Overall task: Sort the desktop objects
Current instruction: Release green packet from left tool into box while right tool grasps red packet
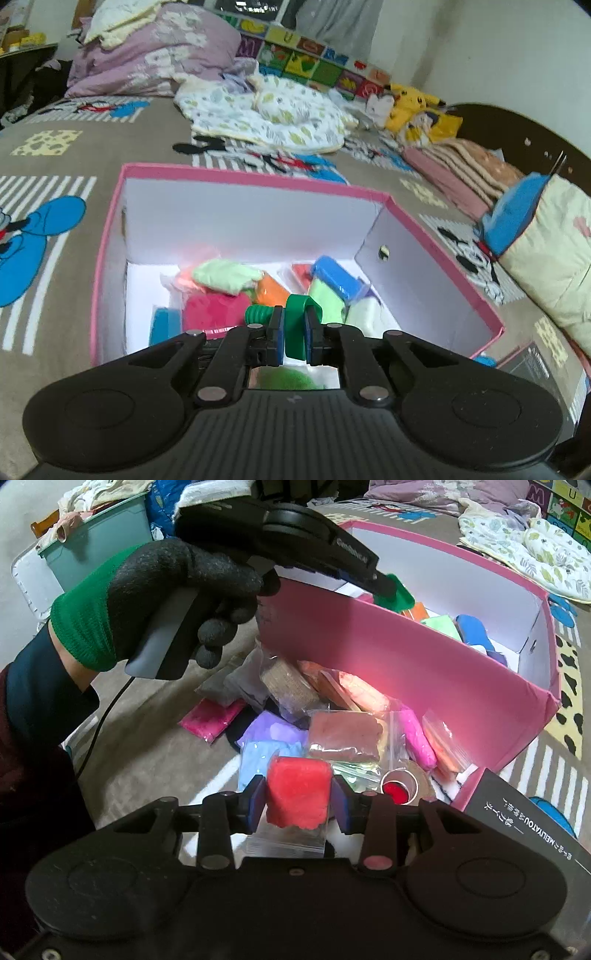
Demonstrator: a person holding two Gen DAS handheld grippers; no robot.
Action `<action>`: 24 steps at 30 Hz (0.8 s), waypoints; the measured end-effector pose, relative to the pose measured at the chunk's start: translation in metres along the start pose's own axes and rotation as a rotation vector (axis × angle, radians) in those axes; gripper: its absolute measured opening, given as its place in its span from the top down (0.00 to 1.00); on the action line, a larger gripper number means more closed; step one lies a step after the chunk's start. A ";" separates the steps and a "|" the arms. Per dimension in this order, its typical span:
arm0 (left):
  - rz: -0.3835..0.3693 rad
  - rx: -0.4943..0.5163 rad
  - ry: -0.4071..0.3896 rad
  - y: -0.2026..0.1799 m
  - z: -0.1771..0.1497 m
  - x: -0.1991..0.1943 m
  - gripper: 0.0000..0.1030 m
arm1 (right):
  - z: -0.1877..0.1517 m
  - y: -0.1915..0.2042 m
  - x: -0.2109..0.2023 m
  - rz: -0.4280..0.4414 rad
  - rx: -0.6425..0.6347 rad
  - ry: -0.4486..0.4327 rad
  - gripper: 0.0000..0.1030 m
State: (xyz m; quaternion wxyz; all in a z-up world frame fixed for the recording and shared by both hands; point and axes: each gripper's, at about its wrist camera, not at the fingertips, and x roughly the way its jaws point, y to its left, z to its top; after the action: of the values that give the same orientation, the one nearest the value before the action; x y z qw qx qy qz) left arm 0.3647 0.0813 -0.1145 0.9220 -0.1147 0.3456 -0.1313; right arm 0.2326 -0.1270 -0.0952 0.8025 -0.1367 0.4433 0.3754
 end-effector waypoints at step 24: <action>0.010 -0.016 0.033 -0.004 -0.004 0.011 0.77 | 0.001 0.000 -0.009 -0.030 -0.004 -0.012 0.63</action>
State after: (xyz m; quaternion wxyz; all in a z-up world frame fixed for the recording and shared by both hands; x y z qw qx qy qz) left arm 0.3690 0.0733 -0.1225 0.9158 -0.1181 0.3625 -0.1260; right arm 0.2302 -0.1312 -0.0875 0.8105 -0.1425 0.4355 0.3649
